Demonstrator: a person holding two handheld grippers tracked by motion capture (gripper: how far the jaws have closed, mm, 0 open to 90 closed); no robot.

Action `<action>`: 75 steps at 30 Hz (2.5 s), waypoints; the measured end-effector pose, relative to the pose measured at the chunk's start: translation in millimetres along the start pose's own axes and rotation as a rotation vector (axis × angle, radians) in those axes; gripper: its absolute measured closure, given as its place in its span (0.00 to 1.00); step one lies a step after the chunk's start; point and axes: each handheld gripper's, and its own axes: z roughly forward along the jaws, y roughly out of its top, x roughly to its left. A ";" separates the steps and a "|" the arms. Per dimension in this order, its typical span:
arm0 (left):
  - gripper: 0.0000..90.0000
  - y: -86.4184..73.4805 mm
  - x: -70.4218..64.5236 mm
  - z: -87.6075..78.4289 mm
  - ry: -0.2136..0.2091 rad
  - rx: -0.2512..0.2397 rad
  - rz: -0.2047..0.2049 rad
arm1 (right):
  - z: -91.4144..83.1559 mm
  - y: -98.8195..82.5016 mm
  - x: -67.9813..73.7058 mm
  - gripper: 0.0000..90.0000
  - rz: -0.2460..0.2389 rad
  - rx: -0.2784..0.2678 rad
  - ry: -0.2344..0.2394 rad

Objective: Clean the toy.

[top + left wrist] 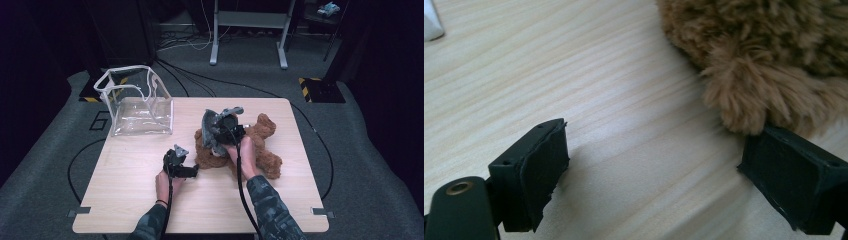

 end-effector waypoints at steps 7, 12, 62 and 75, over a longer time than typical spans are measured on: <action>0.12 -0.3 -1.9 -0.1 0.024 -0.008 -0.001 | -6.8 -14.7 18.5 0.82 -0.067 -0.004 0.002; 0.12 -0.2 -1.6 -0.2 0.025 -0.006 0.004 | -17.6 -25.0 24.8 0.83 -0.075 -0.022 0.033; 0.13 -0.4 -4.3 -0.2 0.033 -0.018 -0.001 | -19.9 4.1 -3.7 0.83 -0.011 -0.062 -0.044; 0.13 -0.5 -4.3 -0.4 0.036 -0.016 0.006 | 8.4 -0.7 -5.6 0.84 0.001 0.050 -0.008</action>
